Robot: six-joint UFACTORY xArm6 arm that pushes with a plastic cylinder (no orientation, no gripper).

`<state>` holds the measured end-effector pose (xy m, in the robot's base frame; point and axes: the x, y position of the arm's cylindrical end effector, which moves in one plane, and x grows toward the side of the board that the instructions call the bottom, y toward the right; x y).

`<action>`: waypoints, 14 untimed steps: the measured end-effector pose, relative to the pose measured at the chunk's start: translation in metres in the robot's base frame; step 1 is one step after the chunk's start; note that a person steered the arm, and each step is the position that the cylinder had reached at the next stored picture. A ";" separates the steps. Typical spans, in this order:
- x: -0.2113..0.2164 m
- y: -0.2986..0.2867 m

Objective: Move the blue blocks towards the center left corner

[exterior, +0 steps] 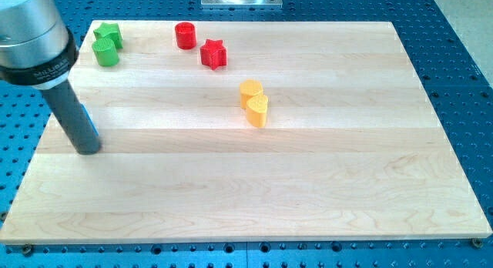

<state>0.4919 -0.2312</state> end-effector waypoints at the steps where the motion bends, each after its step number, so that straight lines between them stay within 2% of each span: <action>1: 0.000 -0.022; 4: 0.004 -0.053; 5: -0.009 -0.073; 6: -0.026 -0.059; 7: -0.023 -0.016; 8: -0.008 -0.065; 10: -0.069 -0.074; 11: -0.084 -0.072; 13: -0.073 -0.005; 14: -0.089 -0.009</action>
<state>0.4031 -0.2402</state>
